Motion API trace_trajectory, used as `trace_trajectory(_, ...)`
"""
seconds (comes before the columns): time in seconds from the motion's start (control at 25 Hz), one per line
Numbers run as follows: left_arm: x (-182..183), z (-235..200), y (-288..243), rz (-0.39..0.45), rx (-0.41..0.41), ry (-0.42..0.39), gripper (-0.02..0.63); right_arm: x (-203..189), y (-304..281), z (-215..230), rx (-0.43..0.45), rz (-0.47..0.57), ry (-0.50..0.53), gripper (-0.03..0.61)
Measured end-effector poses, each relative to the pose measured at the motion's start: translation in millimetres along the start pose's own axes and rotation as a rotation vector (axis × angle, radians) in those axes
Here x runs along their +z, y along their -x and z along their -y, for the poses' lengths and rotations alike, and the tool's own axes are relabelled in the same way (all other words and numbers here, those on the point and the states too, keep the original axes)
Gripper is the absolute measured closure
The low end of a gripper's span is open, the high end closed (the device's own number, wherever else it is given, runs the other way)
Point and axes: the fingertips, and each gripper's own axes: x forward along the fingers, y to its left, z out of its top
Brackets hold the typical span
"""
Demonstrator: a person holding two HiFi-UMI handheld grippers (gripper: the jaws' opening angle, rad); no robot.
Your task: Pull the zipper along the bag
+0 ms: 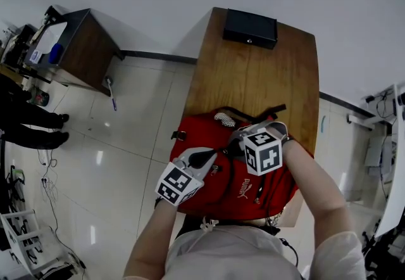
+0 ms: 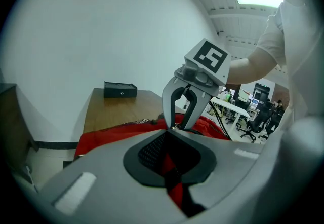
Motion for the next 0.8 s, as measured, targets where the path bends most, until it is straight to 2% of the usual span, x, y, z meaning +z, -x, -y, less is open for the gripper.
trace_trajectory(0.2, 6.2, -0.3, 0.2, -0.023, -0.005, 0.003, 0.607, -0.8, 11.6, 0.2, -0.042, 0.042, -0.107, 0.557)
trace_trajectory(0.36, 15.1, 8.1, -1.7, -0.057, -0.013, -0.06, 0.607, 0.6, 22.2, -2.2, -0.108, 0.023, -0.146, 0.563)
trace_trajectory(0.52, 22.1, 19.9, -4.1, -0.042, -0.065, -0.014, 0.607, 4.7, 28.2, -3.5, -0.185, 0.008, -0.187, 0.565)
trace_trajectory(0.64, 16.8, 18.0, -11.5, -0.07, -0.054, -0.023, 0.607, 3.3, 30.4, -4.1, -0.231, -0.018, -0.215, 0.566)
trace_trajectory(0.8, 9.2, 15.1, -13.4, -0.069, -0.065, 0.022, 0.607, 3.3, 33.1, -8.7, -0.275, -0.028, -0.255, 0.569)
